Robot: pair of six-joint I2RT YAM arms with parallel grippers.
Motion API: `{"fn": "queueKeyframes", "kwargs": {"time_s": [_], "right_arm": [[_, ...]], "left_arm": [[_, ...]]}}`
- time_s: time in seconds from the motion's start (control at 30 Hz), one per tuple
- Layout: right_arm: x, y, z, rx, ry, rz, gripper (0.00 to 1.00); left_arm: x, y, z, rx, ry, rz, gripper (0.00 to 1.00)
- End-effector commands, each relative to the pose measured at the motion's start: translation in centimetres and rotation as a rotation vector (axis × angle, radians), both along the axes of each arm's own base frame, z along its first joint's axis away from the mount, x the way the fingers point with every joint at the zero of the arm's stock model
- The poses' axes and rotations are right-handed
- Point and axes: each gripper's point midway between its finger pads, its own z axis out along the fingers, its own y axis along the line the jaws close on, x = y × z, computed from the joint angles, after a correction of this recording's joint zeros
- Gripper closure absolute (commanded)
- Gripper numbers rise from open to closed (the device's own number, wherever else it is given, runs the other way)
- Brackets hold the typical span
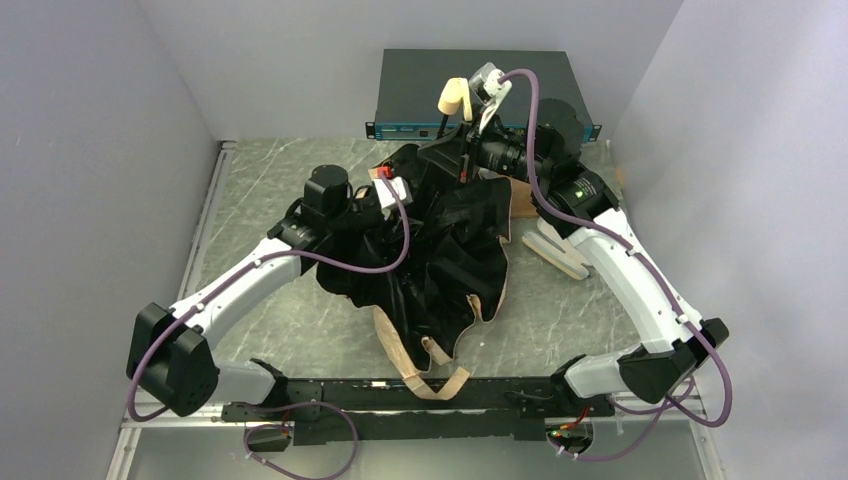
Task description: Open the umbrella
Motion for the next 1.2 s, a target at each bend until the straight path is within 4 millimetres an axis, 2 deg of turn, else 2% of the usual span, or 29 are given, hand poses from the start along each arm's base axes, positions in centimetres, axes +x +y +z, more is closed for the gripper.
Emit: {"fn": "queueKeyframes", "kwargs": {"time_s": [0.0,0.3,0.43,0.67,0.93,1.03,1.1,1.17], "right_arm": [[-8.2,-3.9,17.2,0.345,-0.386,0.081,1.00],[-8.7,-4.2,17.7,0.357,-0.396,0.085,1.00],[-8.9,-4.4,18.1,0.365,-0.405,0.082,1.00],[-9.5,-4.7,18.4,0.374,-0.408,0.087,1.00],[-9.5,-4.3,16.5,0.358,-0.359,0.110,1.00],[-9.3,-4.0,15.4,0.344,-0.337,0.115,1.00],[-8.9,-3.8,14.4,0.329,-0.324,0.113,1.00],[-8.6,-3.5,13.0,0.306,-0.305,0.115,1.00]], "left_arm": [[-0.2,5.0,-11.5,0.271,0.328,0.150,0.52],[-0.3,5.8,-12.9,0.305,0.330,0.164,0.53],[-0.8,6.5,-14.1,0.345,0.380,0.181,0.56],[-1.9,8.2,-15.6,0.370,0.476,0.246,0.48],[-3.6,9.6,-16.2,0.384,0.501,0.281,0.47],[-3.9,9.9,-15.4,0.372,0.470,0.275,0.46],[-3.8,9.6,-13.7,0.331,0.413,0.260,0.40],[-3.8,8.9,-11.2,0.272,0.345,0.219,0.34]]}}
